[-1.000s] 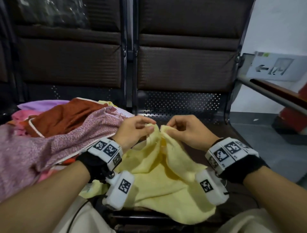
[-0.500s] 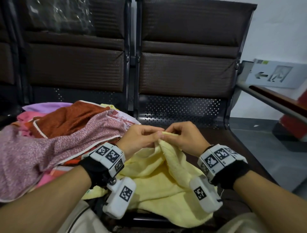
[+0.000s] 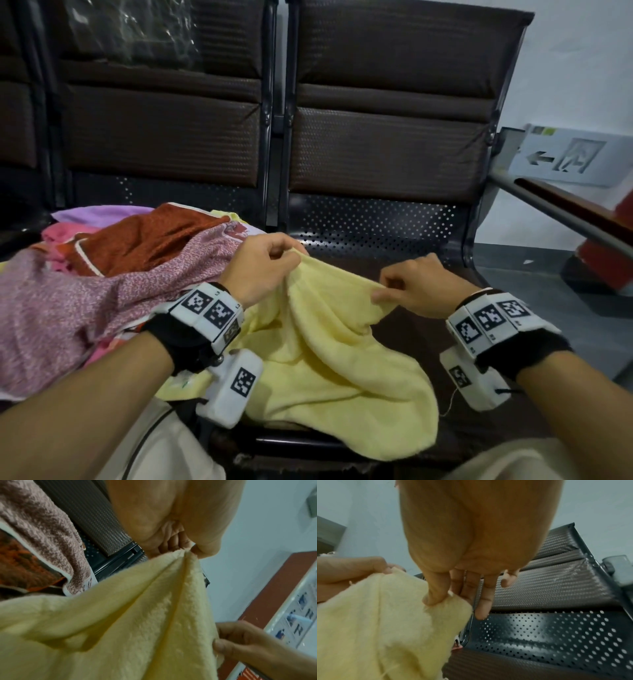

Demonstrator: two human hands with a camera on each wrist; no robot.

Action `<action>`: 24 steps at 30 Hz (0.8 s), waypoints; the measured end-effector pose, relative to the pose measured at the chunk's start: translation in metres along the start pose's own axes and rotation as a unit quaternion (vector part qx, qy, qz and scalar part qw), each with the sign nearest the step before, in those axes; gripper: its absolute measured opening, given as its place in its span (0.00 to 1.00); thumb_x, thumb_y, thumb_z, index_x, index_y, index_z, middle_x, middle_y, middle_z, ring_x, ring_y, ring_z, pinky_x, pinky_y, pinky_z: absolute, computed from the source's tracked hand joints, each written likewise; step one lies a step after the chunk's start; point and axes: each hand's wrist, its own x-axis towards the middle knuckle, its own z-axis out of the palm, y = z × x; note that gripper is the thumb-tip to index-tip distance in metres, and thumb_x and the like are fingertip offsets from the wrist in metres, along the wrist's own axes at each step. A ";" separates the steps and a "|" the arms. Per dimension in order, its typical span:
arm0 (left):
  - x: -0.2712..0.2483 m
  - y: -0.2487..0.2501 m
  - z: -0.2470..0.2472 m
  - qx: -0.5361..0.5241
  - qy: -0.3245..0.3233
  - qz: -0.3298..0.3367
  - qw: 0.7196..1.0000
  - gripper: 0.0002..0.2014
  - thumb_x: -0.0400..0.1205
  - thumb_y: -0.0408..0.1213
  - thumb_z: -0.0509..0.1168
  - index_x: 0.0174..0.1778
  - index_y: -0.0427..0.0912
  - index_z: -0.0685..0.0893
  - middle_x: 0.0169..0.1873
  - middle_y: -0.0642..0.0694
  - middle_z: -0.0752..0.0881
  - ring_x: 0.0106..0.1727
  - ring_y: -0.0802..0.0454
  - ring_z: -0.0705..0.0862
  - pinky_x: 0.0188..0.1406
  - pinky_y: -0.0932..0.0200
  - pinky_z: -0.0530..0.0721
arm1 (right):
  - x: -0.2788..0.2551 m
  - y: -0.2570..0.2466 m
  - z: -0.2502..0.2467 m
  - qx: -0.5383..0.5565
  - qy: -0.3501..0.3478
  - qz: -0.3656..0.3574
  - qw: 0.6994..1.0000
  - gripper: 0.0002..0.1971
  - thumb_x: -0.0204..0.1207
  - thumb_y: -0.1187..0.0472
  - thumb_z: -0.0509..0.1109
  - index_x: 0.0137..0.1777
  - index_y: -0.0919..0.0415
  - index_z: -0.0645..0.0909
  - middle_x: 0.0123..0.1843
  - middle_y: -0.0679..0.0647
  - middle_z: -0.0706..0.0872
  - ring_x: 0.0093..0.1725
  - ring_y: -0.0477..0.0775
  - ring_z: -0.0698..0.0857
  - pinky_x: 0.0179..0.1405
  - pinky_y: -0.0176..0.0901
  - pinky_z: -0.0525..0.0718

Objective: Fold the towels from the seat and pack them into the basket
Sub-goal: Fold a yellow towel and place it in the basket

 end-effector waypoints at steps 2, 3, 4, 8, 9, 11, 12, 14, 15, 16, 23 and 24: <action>-0.002 0.001 -0.001 0.009 -0.007 0.008 1.000 0.12 0.75 0.30 0.66 0.35 0.52 0.88 0.37 0.48 0.90 0.42 0.48 0.88 0.42 0.55 0.84 | -0.003 -0.001 -0.001 -0.008 0.019 0.000 1.000 0.13 0.75 0.39 0.66 0.53 0.44 0.77 0.38 0.38 0.80 0.44 0.43 0.80 0.65 0.50 0.69; -0.004 0.003 -0.001 0.013 -0.012 0.016 1.000 0.11 0.75 0.29 0.66 0.36 0.51 0.88 0.37 0.46 0.90 0.42 0.44 0.87 0.42 0.51 0.85 | -0.005 -0.002 -0.001 -0.008 0.014 0.004 1.000 0.18 0.75 0.40 0.68 0.62 0.42 0.74 0.39 0.37 0.80 0.47 0.44 0.82 0.66 0.49 0.69; -0.006 0.006 -0.001 0.022 -0.020 0.032 0.999 0.11 0.74 0.29 0.66 0.37 0.51 0.88 0.35 0.48 0.90 0.38 0.46 0.86 0.39 0.52 0.84 | -0.006 -0.003 -0.002 -0.009 0.004 0.007 1.000 0.23 0.74 0.41 0.69 0.68 0.41 0.72 0.41 0.37 0.81 0.51 0.45 0.82 0.66 0.48 0.69; -0.017 0.024 -0.001 0.095 -0.005 0.121 0.988 0.12 0.70 0.27 0.68 0.35 0.52 0.86 0.18 0.59 0.77 0.22 0.62 0.73 0.23 0.77 0.66 | -0.011 -0.012 -0.013 -0.043 0.013 0.024 0.999 0.11 0.74 0.48 0.70 0.55 0.45 0.85 0.43 0.43 0.79 0.55 0.53 0.81 0.59 0.50 0.74; -0.019 0.031 -0.003 0.098 0.012 0.126 0.987 0.12 0.69 0.27 0.69 0.36 0.52 0.86 0.17 0.58 0.75 0.21 0.62 0.72 0.22 0.77 0.65 | -0.013 -0.014 -0.019 -0.029 0.035 0.033 0.998 0.08 0.74 0.49 0.71 0.51 0.48 0.87 0.43 0.46 0.77 0.54 0.54 0.80 0.58 0.50 0.76; -0.021 0.045 -0.009 0.106 0.049 0.131 0.985 0.10 0.70 0.28 0.69 0.37 0.51 0.87 0.18 0.58 0.76 0.21 0.63 0.73 0.22 0.78 0.66 | -0.016 -0.017 -0.032 0.018 0.099 0.047 0.994 0.06 0.73 0.53 0.73 0.46 0.53 0.86 0.44 0.51 0.75 0.51 0.54 0.77 0.52 0.46 0.75; -0.021 0.054 -0.014 0.111 0.062 0.132 0.983 0.10 0.70 0.29 0.69 0.39 0.50 0.88 0.19 0.59 0.77 0.21 0.64 0.74 0.23 0.78 0.67 | -0.018 -0.019 -0.040 0.047 0.132 0.045 0.989 0.05 0.74 0.54 0.73 0.43 0.54 0.84 0.44 0.53 0.74 0.50 0.52 0.75 0.48 0.42 0.71; -0.020 0.073 -0.026 0.116 0.077 0.130 0.982 0.11 0.72 0.29 0.68 0.47 0.47 0.88 0.23 0.59 0.77 0.22 0.67 0.75 0.24 0.79 0.67 | -0.024 -0.025 -0.061 0.129 0.178 0.027 0.975 0.06 0.76 0.56 0.71 0.40 0.54 0.79 0.43 0.54 0.76 0.47 0.51 0.75 0.41 0.40 0.66; -0.019 0.084 -0.033 0.119 0.080 0.129 0.981 0.13 0.73 0.29 0.67 0.51 0.46 0.88 0.24 0.58 0.78 0.23 0.65 0.76 0.24 0.78 0.67 | -0.028 -0.029 -0.073 0.191 0.197 0.013 0.962 0.06 0.77 0.57 0.70 0.40 0.54 0.78 0.42 0.53 0.78 0.45 0.50 0.76 0.40 0.41 0.67; -0.019 0.095 -0.041 0.126 0.081 0.132 0.980 0.15 0.74 0.29 0.66 0.55 0.45 0.87 0.26 0.56 0.79 0.26 0.61 0.77 0.25 0.77 0.68 | -0.033 -0.034 -0.086 0.256 0.215 -0.001 0.943 0.07 0.78 0.58 0.70 0.40 0.54 0.77 0.40 0.51 0.79 0.41 0.48 0.78 0.39 0.41 0.69; 0.002 0.153 -0.090 0.221 0.076 0.186 0.954 0.11 0.76 0.31 0.63 0.49 0.46 0.87 0.33 0.59 0.81 0.33 0.64 0.76 0.33 0.79 0.68 | -0.029 -0.057 -0.154 0.355 0.348 -0.031 0.867 0.05 0.76 0.56 0.72 0.41 0.49 0.79 0.37 0.45 0.82 0.37 0.44 0.80 0.36 0.40 0.79; 0.008 0.156 -0.092 0.232 0.065 0.173 0.955 0.10 0.76 0.32 0.63 0.48 0.46 0.86 0.32 0.58 0.81 0.32 0.64 0.76 0.32 0.77 0.70 | -0.025 -0.055 -0.159 0.328 0.363 -0.019 0.872 0.03 0.76 0.56 0.73 0.43 0.51 0.81 0.39 0.47 0.84 0.38 0.44 0.81 0.38 0.40 0.79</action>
